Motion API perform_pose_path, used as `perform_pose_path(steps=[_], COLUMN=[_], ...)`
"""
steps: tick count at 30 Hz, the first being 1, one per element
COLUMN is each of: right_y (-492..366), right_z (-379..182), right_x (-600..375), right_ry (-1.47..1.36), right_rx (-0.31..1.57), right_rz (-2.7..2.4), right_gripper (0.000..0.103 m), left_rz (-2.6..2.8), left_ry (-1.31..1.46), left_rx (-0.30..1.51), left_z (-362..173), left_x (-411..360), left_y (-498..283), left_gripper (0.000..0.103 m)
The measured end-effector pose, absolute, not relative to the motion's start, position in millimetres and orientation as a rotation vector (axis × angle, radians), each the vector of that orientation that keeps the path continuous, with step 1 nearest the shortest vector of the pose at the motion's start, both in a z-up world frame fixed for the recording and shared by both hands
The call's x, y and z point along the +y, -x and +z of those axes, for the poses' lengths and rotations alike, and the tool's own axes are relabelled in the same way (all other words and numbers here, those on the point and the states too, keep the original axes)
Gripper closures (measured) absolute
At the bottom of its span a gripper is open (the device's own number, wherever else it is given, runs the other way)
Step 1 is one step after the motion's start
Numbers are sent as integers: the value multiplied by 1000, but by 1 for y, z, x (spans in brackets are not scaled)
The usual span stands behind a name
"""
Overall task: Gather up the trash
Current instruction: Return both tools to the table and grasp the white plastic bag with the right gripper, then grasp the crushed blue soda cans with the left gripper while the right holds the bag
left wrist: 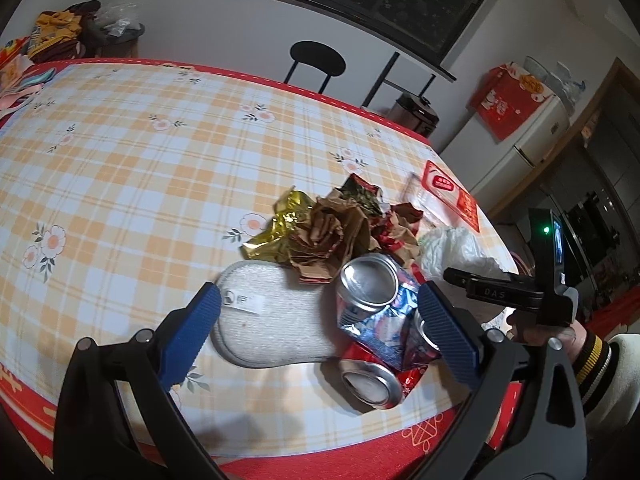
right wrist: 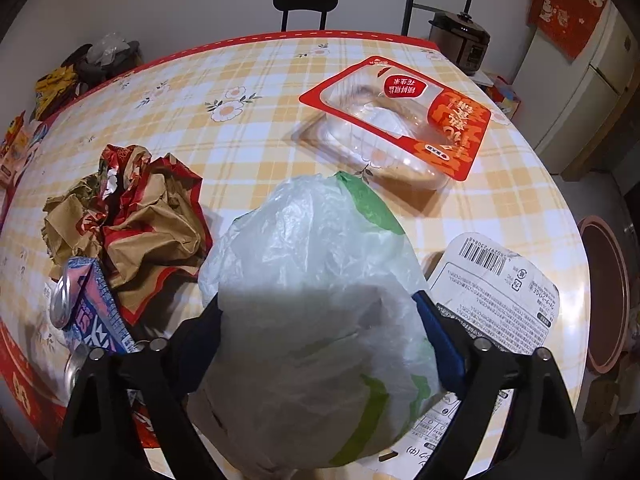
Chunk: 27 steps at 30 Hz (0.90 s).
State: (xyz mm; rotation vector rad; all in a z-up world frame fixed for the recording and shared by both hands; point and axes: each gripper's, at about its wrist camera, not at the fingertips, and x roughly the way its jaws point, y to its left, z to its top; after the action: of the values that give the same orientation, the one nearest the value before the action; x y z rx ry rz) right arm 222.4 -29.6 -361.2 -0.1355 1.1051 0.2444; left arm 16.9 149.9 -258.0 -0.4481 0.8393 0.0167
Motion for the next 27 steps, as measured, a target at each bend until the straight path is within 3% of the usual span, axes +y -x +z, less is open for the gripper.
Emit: perform_pose_path(steps=[6,12,17,27], right_y=[-211,-195,-186,-176], right_z=[-354,-348,-344,-342], right_x=[-29,-32,-39,-43], right_ry=[87,27,-19,-64], right_rx=[1115,1110,1101,1088], right_rz=[279,318,338,371], right_gripper=[39,49,50,50], left_rz=[-10,-70,-131,-160], left_ry=[438,424,399,371], left_rx=[846,864,870,943], left_z=[-260,-263,-270,-300], left_x=[144,132,121,110], left_y=[-20,-24,-31,-64], left_gripper=[7,8,19,27])
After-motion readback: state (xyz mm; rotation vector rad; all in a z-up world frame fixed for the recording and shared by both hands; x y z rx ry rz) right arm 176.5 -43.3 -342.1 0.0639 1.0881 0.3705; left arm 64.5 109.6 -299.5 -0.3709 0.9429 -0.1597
